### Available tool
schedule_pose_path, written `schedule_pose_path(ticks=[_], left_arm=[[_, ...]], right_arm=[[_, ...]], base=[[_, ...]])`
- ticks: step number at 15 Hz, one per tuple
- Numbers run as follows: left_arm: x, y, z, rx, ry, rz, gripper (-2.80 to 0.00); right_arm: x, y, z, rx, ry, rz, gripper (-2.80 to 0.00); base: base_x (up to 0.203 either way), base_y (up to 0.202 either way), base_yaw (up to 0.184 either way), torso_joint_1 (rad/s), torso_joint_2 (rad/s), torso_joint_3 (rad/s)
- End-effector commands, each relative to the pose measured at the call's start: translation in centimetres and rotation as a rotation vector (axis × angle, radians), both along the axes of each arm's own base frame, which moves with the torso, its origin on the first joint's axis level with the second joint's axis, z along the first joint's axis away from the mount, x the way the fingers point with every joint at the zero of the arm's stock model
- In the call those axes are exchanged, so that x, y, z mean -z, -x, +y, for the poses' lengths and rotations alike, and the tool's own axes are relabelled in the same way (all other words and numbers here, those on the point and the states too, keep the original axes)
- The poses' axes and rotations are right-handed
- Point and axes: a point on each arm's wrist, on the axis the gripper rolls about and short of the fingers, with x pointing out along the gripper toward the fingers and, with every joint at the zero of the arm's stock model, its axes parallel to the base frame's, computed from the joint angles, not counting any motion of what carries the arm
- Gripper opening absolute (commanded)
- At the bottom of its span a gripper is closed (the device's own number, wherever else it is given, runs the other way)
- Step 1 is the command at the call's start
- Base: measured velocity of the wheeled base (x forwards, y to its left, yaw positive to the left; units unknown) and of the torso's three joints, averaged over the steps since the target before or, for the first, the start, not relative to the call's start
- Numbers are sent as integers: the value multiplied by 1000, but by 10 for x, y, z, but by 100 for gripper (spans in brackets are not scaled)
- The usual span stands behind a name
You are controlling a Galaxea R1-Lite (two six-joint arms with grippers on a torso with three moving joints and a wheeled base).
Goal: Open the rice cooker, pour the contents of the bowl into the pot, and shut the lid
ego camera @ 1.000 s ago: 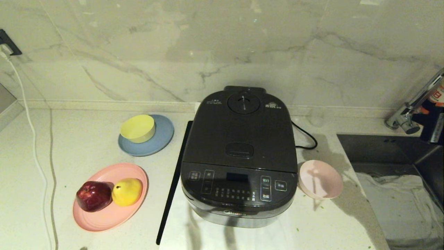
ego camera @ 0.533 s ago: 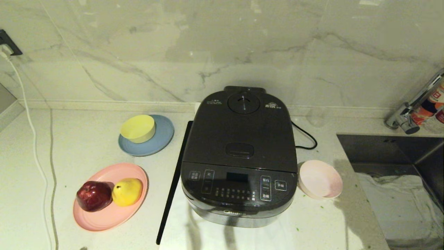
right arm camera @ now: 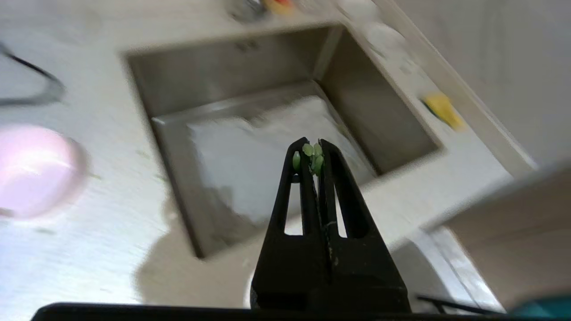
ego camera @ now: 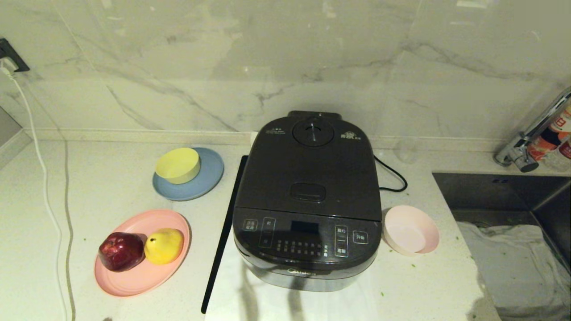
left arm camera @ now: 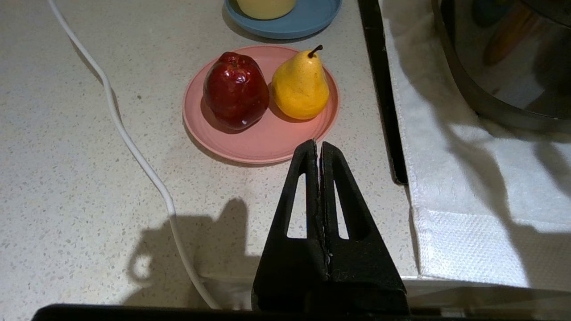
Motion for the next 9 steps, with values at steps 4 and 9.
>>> schedule_pose_path(ticks=[4, 9], left_arm=[[0, 0, 0, 1, -1, -3, -280], [0, 0, 0, -1, 1, -4, -280]], right_arm=[[55, 23, 1, 35, -4, -38, -280], [101, 24, 10, -361, 32, -38, -280]], base=[[0, 0, 0, 0, 0, 0], [0, 0, 0, 0, 0, 0]])
